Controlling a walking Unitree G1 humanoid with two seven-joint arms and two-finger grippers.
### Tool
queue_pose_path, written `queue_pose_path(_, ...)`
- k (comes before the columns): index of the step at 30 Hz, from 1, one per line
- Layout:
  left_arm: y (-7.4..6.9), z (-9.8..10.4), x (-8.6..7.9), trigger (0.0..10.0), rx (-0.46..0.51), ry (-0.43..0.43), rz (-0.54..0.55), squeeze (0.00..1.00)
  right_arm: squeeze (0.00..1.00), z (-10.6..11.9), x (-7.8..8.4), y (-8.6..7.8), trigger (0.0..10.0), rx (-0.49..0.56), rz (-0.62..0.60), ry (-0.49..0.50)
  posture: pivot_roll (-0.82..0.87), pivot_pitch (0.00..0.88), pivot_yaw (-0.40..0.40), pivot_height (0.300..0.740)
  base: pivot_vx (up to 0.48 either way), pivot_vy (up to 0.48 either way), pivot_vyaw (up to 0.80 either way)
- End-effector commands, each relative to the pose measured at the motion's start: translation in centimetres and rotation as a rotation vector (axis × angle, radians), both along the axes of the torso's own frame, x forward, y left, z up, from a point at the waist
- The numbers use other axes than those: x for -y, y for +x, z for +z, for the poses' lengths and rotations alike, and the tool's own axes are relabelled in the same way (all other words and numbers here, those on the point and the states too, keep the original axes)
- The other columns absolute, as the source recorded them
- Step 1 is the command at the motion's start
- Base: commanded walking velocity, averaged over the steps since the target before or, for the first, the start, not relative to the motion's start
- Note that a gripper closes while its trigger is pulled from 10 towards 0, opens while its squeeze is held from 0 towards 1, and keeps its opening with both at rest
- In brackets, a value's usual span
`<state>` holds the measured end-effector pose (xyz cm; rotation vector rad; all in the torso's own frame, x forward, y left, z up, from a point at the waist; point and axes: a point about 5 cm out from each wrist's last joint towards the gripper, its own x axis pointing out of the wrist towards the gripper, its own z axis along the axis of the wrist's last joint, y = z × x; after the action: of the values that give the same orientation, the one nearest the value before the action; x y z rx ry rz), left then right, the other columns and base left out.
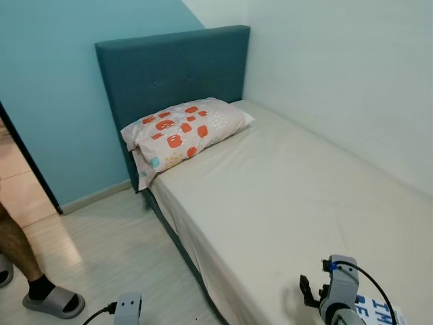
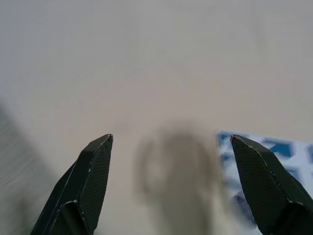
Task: Clean up the room
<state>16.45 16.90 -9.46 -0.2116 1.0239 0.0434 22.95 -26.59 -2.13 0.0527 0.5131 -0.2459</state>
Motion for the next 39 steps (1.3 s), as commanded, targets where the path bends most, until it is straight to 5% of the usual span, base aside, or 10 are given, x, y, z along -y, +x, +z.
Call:
queue_pose_path(1, 0.3, 0.2, -0.1, 10.0, 0.013, -0.005, 0.008, 0.0, 0.0, -0.1, 0.4, -0.3, 10.0, -0.015, -0.02, -0.014, -0.06, 0.0, -0.027, 0.74, 0.0, 0.0, 0.0)
queue_pose_path(11, 0.4, 0.2, -0.2, 10.0, 0.011, 0.014, 0.005, 0.0, 0.0, -0.5, 0.8, -0.6, 10.0, -0.066, -0.066, -0.01, -0.06, 0.0, -0.028, 0.74, 0.0, 0.0, 0.0)
queue_pose_path(14, 1.0, 0.5, -0.4, 10.0, 0.044, 0.022, 0.035, 0.0, 0.0, -1.3, 2.0, -1.8, 10.0, -0.148, -0.177, 0.006, -0.06, 0.0, -0.028, 0.73, 0.0, 0.0, 0.0)
queue_pose_path(17, 3.5, 2.2, -2.2, 10.0, 0.201, 0.019, 0.026, 0.0, 0.0, -2.0, 3.7, -3.8, 10.0, -0.188, -0.366, 0.066, -0.06, 0.0, -0.03, 0.71, 0.0, 0.0, 0.0)
queue_pose_path(21, 4.0, 3.3, -5.4, 10.0, 0.276, 0.066, -0.003, 0.0, 0.0, -2.2, 4.3, -4.7, 10.0, -0.187, -0.467, 0.125, -0.06, 0.005, -0.029, 0.695, 0.0, 0.0, 0.0)
queue_pose_path(25, 6.0, 5.9, -8.5, 10.0, 0.426, 0.14, -0.012, 0.0, 0.0, -2.6, 4.5, -5.4, 10.0, -0.148, -0.567, 0.243, -0.06, 0.018, -0.022, 0.68, 0.0, 0.0, 0.0)
queue_pose_path(30, 9.1, 9.0, -10.0, 10.0, 0.586, 0.18, 0.08, 0.0, 0.0, -2.5, 4.7, -5.5, 10.0, -0.046, -0.702, 0.402, -0.05, 0.029, -0.007, 0.655, 0.0, 0.0, 0.0)
queue_pose_path(39, 10.0, 9.7, -9.3, 10.0, 0.648, 0.158, 0.098, 0.0, 0.0, -2.2, 5.3, -5.3, 10.0, 0.003, -0.804, 0.458, -0.03, 0.052, 0.0, 0.62, 0.0, 0.0, 0.0)
